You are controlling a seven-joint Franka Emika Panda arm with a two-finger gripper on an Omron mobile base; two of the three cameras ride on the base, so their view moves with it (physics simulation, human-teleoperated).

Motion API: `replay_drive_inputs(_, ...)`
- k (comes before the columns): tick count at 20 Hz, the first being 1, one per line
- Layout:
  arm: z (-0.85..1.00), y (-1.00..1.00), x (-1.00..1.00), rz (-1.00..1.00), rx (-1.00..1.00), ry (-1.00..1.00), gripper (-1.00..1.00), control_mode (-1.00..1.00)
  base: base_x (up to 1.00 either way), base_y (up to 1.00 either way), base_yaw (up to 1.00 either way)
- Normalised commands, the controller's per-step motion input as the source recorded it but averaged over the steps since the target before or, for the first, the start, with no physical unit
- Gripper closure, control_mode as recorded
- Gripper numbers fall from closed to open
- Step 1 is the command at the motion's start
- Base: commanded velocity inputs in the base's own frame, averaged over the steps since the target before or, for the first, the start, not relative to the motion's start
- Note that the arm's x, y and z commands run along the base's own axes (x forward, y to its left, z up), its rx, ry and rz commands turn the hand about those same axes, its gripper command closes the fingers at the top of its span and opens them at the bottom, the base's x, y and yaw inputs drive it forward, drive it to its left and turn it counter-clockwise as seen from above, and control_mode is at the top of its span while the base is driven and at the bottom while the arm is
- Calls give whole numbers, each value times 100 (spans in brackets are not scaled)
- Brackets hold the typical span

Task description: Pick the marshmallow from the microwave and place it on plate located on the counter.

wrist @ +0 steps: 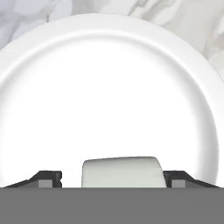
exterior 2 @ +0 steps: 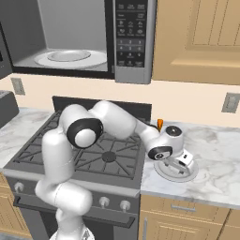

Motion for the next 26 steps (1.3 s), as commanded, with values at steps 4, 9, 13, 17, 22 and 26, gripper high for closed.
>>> replay_drive_inputs(4, 6, 0, 10, 0, 0, 0, -100, -100, 0, 0, 0)
replay_drive_inputs(9, 51, 1, -18, -2, 0, -12, -100, -100, 0, 0, 0)
replay_drive_inputs(13, 80, 33, -46, -1, 0, -20, -100, -100, 0, 0, 0)
replay_drive_inputs(17, 76, 78, -47, 0, -2, -22, -100, -100, 0, 0, 0)
replay_drive_inputs(22, 86, 100, -38, 2, -4, -9, -100, -100, 0, 0, 0)
replay_drive_inputs(26, 98, 100, -49, 7, -3, -5, -100, -100, 0, 0, 0)
